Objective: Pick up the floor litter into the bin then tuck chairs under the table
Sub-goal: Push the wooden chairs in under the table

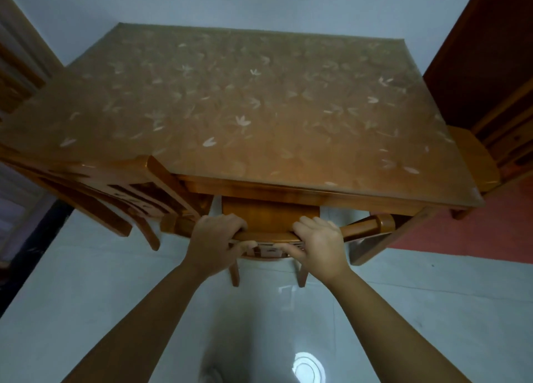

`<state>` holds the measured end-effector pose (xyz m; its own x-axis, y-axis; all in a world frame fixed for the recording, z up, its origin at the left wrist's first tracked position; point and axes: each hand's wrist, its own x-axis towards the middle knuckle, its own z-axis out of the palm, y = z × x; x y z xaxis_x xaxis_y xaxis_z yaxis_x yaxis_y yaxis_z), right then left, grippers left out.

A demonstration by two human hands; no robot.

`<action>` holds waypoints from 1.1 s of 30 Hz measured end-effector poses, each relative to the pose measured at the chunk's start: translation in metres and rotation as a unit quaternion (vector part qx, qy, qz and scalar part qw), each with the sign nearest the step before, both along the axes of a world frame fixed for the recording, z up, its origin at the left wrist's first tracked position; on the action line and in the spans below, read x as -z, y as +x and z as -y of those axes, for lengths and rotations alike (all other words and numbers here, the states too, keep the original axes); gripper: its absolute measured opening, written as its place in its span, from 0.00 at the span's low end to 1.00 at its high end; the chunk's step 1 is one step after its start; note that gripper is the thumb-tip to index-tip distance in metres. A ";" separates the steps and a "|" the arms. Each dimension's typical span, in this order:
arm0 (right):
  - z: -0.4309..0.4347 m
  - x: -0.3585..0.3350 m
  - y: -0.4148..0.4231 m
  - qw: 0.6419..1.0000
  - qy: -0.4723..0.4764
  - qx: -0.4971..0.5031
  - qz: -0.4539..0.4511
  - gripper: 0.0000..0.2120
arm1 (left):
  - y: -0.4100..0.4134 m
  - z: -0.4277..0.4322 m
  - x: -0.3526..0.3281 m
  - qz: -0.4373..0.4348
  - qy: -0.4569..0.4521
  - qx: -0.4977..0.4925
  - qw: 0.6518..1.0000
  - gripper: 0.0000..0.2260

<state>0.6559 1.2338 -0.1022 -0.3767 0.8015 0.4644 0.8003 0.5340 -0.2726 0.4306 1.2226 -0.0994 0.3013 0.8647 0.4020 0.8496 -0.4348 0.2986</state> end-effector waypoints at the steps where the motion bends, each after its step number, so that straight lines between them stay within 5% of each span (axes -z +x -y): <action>1: -0.005 0.000 -0.005 1.000 -0.003 0.004 0.001 0.23 | -0.005 -0.006 0.000 0.000 -0.003 0.005 1.000 0.20; 10: -0.043 -0.002 -0.049 0.999 -0.007 0.049 0.014 0.25 | -0.049 -0.063 -0.003 -0.014 -0.022 0.048 0.998 0.17; 33: -0.091 0.001 -0.080 0.997 0.022 0.069 0.017 0.25 | -0.078 -0.121 0.000 -0.008 -0.005 0.059 0.998 0.27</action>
<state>0.5754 1.3248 -0.1032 -0.2814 0.8253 0.4895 0.8751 0.4300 -0.2219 0.3523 1.3440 -0.0995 0.4079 0.8264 0.3882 0.7967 -0.5299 0.2908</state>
